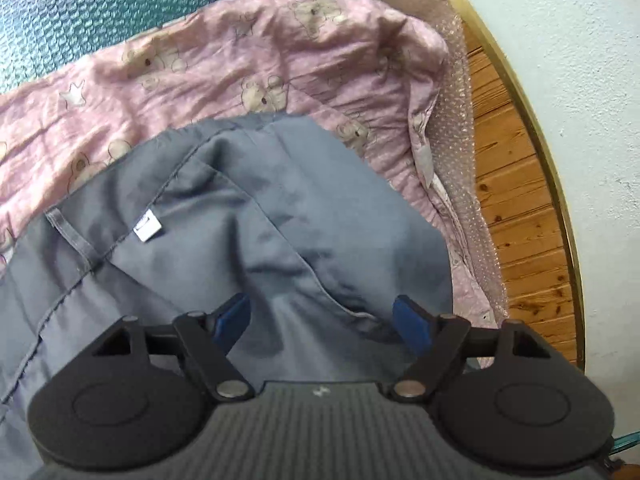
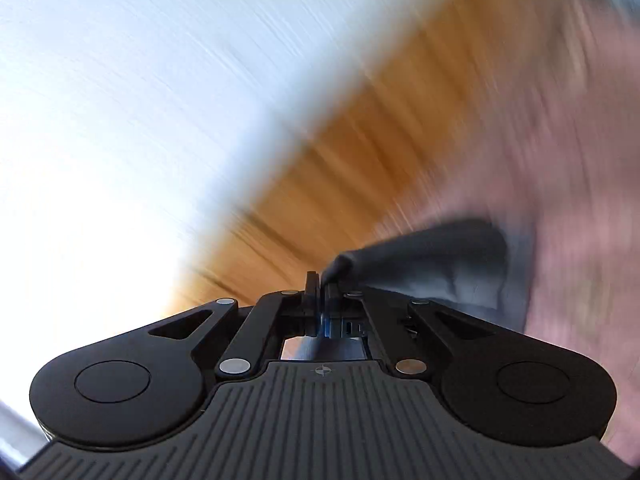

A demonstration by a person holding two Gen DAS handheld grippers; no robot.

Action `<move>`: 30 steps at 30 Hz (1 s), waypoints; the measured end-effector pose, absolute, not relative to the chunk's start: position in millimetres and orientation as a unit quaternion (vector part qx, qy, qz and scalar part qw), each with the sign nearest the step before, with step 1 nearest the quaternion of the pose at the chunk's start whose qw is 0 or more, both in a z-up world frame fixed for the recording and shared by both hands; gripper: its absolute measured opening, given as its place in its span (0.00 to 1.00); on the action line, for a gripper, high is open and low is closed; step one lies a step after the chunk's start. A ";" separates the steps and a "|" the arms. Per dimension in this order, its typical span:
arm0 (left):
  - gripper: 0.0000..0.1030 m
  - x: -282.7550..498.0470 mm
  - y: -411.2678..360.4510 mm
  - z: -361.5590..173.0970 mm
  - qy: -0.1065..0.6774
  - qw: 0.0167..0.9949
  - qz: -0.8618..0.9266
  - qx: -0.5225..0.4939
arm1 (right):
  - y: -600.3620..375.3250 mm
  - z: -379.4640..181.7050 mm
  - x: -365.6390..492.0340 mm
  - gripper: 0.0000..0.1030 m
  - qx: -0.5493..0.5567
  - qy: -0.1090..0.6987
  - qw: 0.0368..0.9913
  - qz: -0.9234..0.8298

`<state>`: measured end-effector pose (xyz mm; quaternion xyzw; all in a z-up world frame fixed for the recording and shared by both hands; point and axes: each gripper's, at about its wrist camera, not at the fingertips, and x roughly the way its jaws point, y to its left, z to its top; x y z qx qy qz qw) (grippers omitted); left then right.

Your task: Fold clothes

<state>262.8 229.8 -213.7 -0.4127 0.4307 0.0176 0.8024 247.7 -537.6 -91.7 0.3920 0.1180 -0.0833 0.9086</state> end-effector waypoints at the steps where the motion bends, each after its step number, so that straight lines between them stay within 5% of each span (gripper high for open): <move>1: 0.78 258.6 232.1 -214.0 0.429 0.803 0.023 -0.414 | -551.9 -81.7 222.5 0.00 0.380 0.111 0.912 -0.107; 9: 0.78 233.5 215.7 -232.3 0.468 0.792 0.029 -0.392 | -620.3 -139.0 132.5 0.00 0.391 0.229 0.856 -0.249; 18: 0.79 197.9 180.9 -225.8 0.486 0.795 -0.016 -0.362 | -603.4 -112.0 215.3 0.06 0.362 0.195 0.897 -0.163; 22: 0.78 185.5 176.4 -230.1 0.491 0.794 -0.008 -0.359 | -588.4 -96.6 225.9 0.00 0.318 0.228 0.908 -0.148; 30: 0.81 227.8 200.4 -177.4 0.411 0.830 -0.007 -0.376 | -575.8 -38.7 8.4 0.00 0.340 0.013 0.930 -0.143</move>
